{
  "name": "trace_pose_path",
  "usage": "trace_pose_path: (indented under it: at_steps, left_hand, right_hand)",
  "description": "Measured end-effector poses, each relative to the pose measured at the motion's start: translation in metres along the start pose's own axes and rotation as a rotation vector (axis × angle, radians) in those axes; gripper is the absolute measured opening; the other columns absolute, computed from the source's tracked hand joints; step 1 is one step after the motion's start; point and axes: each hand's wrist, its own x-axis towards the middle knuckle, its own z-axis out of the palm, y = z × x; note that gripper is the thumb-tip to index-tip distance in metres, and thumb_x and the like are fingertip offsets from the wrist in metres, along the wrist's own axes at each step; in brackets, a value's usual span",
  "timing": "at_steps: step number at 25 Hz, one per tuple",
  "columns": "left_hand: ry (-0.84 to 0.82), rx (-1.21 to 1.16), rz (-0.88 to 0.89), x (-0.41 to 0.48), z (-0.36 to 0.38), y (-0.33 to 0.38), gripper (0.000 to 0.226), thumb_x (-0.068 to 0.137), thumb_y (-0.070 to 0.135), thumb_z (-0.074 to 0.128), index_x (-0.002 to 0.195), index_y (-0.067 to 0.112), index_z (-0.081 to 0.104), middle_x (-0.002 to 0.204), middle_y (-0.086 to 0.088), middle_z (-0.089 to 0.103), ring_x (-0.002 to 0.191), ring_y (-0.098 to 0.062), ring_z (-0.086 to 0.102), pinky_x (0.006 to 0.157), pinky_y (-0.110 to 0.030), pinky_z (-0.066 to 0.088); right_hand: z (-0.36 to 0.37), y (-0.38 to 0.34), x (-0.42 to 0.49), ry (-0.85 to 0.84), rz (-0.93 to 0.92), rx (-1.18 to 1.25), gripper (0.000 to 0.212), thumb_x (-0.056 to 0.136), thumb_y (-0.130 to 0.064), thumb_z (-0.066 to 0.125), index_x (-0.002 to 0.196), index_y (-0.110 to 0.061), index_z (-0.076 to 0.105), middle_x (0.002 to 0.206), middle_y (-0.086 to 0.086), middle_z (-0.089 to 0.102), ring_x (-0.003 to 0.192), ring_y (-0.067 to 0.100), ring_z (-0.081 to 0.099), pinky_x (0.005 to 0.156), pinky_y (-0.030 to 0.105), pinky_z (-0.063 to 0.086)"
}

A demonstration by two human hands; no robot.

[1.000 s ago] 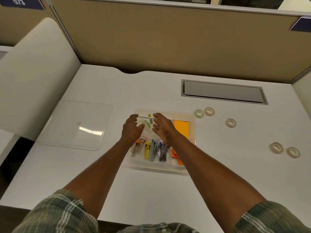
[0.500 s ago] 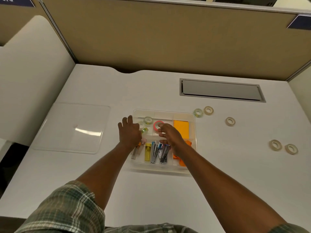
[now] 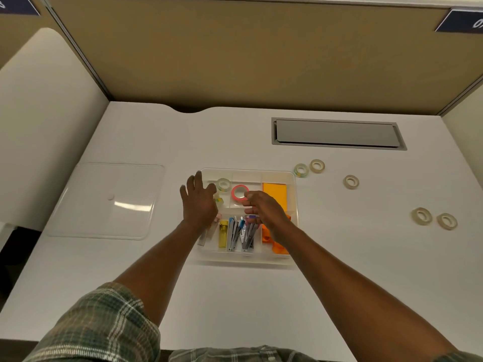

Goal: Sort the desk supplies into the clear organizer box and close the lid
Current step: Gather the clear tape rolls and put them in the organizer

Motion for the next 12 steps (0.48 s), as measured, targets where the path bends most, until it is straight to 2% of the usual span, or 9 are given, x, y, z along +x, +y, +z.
trace_pose_path:
  at_steps: [2,5,9,12]
  left_hand:
    - [-0.005,0.017,0.032,-0.004,0.004,0.005,0.019,0.087,0.021,0.062,0.104,0.016,0.071,0.159,-0.02,0.028,0.146,-0.042,0.023,0.113,-0.058,0.02]
    - [-0.017,0.04,0.007,-0.009,0.011,0.015,0.019,0.089,0.023,0.058,0.098,0.015,0.072,0.159,-0.018,0.028,0.147,-0.04,0.021,0.115,-0.059,0.018]
    - [-0.083,0.115,-0.042,-0.009,0.013,0.029,0.024,0.09,0.024,0.053,0.101,0.011,0.071,0.161,-0.017,0.022,0.149,-0.04,0.013,0.117,-0.061,0.012]
    - [-0.15,0.155,-0.078,-0.002,0.008,0.043,0.027,0.084,0.02,0.055,0.105,0.011,0.07,0.162,-0.018,0.018,0.15,-0.041,0.008,0.118,-0.062,0.008]
  right_hand:
    - [-0.011,0.0,-0.004,-0.007,-0.011,-0.006,0.029,0.101,-0.034,0.05,0.122,-0.018,0.061,0.114,0.005,0.07,0.104,0.025,0.067,0.084,0.038,0.057]
    - [-0.029,0.001,-0.01,-0.017,-0.004,-0.004,0.029,0.101,-0.032,0.049,0.122,-0.017,0.062,0.113,0.007,0.07,0.103,0.026,0.068,0.087,0.042,0.056]
    - [-0.05,0.0,-0.017,-0.042,0.0,-0.009,0.023,0.102,-0.033,0.045,0.116,-0.023,0.062,0.107,0.003,0.072,0.095,0.02,0.068,0.089,0.043,0.056]
    - [-0.069,0.002,-0.021,-0.051,0.005,-0.024,0.026,0.102,-0.034,0.045,0.119,-0.021,0.061,0.109,0.004,0.07,0.102,0.026,0.067,0.092,0.045,0.056]
